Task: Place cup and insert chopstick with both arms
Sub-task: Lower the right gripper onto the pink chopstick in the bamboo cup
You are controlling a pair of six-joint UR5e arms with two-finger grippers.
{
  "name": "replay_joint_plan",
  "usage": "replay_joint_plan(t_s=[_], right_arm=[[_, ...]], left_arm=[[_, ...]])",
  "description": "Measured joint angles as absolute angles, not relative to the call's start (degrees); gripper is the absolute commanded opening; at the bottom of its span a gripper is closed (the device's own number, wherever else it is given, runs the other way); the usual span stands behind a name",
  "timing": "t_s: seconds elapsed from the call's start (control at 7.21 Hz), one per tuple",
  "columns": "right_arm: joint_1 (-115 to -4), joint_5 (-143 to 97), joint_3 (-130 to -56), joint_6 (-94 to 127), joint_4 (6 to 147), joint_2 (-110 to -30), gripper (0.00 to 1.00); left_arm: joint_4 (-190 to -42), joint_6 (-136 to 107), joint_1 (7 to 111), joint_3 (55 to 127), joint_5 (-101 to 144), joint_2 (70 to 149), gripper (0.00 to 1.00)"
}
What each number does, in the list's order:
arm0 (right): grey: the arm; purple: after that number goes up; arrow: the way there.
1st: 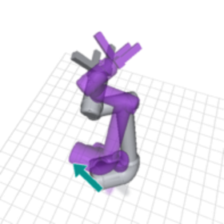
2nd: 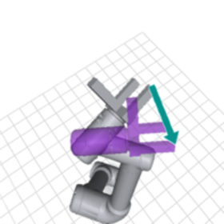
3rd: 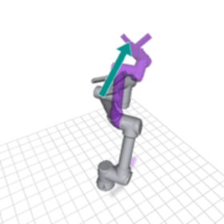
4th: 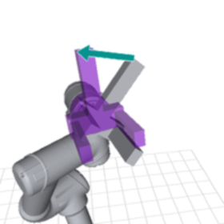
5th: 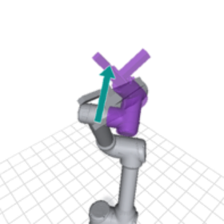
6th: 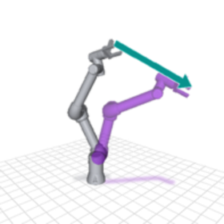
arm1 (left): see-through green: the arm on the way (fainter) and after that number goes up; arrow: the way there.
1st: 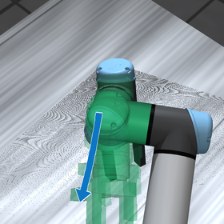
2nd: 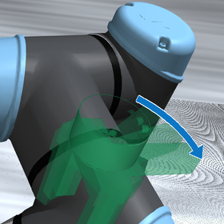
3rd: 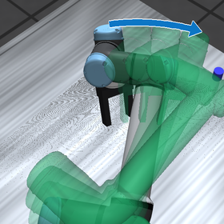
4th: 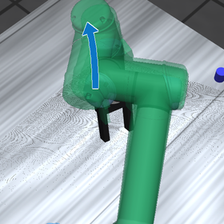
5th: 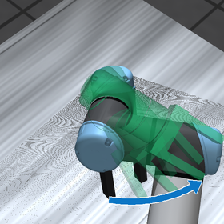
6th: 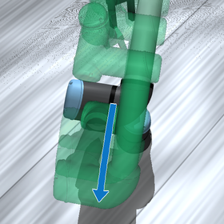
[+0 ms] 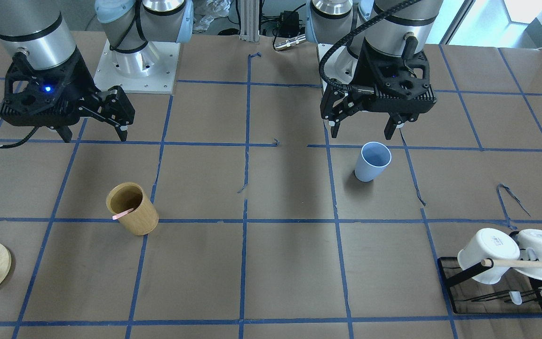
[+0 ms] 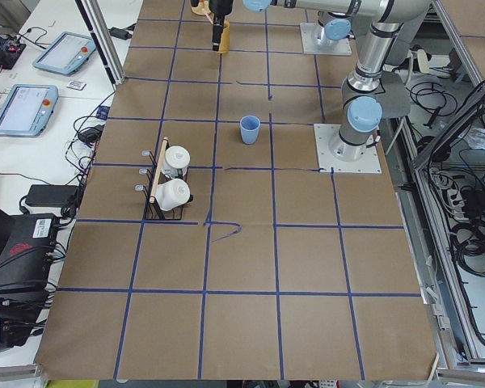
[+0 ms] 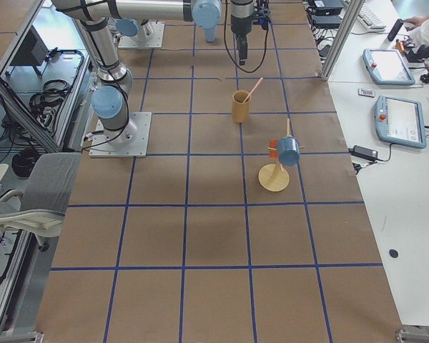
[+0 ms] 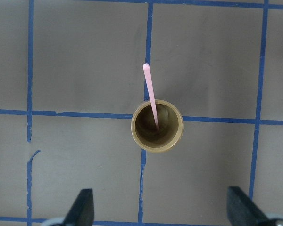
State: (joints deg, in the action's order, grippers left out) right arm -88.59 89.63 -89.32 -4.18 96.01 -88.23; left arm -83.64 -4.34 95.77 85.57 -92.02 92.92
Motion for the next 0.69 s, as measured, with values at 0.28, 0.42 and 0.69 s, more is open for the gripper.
replay_joint_plan(t_s=[0.28, 0.42, 0.69], right_arm=[[-88.59, 89.47, -89.35, -4.12, 96.21, -88.08, 1.00], [-88.58, 89.39, -89.37, -4.08, 96.20, -87.97, 1.00], [-88.57, 89.24, -89.38, -4.06, 96.05, -87.91, 1.00]], left_arm=[[-83.90, -4.37, 95.80, 85.60, -92.08, 92.57, 1.00], [-84.03, -4.38, 95.80, 85.60, -92.10, 92.42, 1.00], [-84.18, -4.39, 95.79, 85.61, -92.11, 92.25, 1.00]])
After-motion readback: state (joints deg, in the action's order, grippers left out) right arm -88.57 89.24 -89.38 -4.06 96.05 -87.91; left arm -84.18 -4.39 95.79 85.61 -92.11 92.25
